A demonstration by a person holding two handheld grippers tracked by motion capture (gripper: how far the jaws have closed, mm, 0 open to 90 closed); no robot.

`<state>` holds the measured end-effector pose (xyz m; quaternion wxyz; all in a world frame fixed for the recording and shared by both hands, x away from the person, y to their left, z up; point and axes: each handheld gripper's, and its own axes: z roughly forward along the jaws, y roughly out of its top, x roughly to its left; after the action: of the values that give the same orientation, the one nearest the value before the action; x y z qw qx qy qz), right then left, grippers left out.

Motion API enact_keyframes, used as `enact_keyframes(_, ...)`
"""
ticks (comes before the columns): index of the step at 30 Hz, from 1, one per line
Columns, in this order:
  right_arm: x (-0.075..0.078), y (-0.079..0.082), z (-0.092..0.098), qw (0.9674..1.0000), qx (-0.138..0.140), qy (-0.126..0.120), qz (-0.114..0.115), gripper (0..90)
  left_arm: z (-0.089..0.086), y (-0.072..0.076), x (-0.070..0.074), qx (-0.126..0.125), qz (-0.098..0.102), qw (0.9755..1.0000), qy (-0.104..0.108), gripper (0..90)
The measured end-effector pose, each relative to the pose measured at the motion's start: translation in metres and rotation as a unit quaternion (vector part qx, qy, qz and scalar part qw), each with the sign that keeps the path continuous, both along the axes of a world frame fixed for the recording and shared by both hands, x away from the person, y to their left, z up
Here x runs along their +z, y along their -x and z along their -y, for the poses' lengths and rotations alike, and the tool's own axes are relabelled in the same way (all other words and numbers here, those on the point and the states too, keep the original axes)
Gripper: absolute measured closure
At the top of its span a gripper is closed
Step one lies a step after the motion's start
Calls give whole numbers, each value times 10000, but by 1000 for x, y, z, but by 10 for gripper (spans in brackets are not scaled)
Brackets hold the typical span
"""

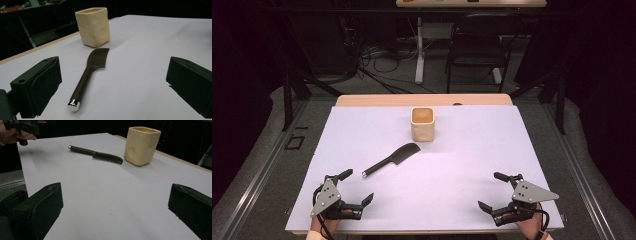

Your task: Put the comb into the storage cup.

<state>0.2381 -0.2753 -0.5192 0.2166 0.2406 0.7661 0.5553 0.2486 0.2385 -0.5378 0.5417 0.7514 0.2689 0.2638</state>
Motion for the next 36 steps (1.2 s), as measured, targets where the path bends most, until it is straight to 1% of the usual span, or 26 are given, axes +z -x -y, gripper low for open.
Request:
enact_keyframes(4, 0, 0, 0, 10000, -16, 9, -44, 0, 2, -2, 0, 1, -103, 9999, -43, 0)
enact_keyframes(6, 0, 0, 1, 10000, -20, 7, -35, 0, 4, -3, 1, 12, -102, 9999, -92, 0)
enact_keyframes(9, -1, -1, 1, 10000, -20, 25, -50, 0, 5, -4, 2, 38, -113, 9999, -85, 0)
enact_keyframes(10, -1, -1, 1, 10000, -21, 11, -46, 0, 6, -5, 3, 96, -153, 9998, -130, 0)
enact_keyframes(11, -1, -1, 1, 10000, -25, 18, -28, 0, 6, -5, 3, 96, -153, 9998, -130, 1)
enact_keyframes(13, -2, -2, 1, 9999, -24, 36, -94, 0, 8, -7, 4, 106, -221, 9995, -199, 1)
enact_keyframes(14, -2, -2, 0, 10000, -21, 40, -84, 0, 9, -8, 5, 109, -222, 9994, -225, 1)
enact_keyframes(16, -1, -2, 0, 10000, -18, 64, -41, 0, 9, -11, 6, 123, -233, 9994, -224, 1)
enact_keyframes(17, -1, -2, 0, 10000, -19, 60, -73, 0, 9, -11, 6, 123, -233, 9994, -224, 1)
enact_keyframes(18, -2, -2, 0, 9999, -23, 50, -97, 0, 9, -13, 7, 141, -274, 9992, -241, 1)
enact_keyframes(20, -2, -2, 0, 9999, -21, 86, -83, 0, 10, -16, 9, 142, -250, 9991, -304, 1)
enact_keyframes(21, -2, -2, 0, 9999, -29, 89, -79, 0, 11, -18, 10, 116, -259, 9991, -326, 1)
enact_keyframes(23, -2, -2, 0, 9999, -43, 70, -110, 0, 13, -20, 10, 145, -255, 9988, -400, 1)
enact_keyframes(27, -2, -3, 0, 9999, -65, 81, -102, 0, 16, -24, 12, 95, -196, 9987, -451, 1)
enact_keyframes(32, -3, -3, 0, 9999, -61, 80, -101, 0, 18, -30, 14, 108, -265, 9985, -467, 2)
enact_keyframes(34, -3, -3, 0, 9998, -54, 118, -119, 0, 20, -36, 15, 154, -300, 9980, -534, 2)
enact_keyframes(35, -4, -2, -1, 9998, -59, 114, -130, 0, 20, -36, 15, 154, -300, 9980, -534, 2)
enact_keyframes(36, -3, -2, -1, 9998, -53, 136, -105, 0, 22, -39, 15, 201, -304, 9977, -568, 2)
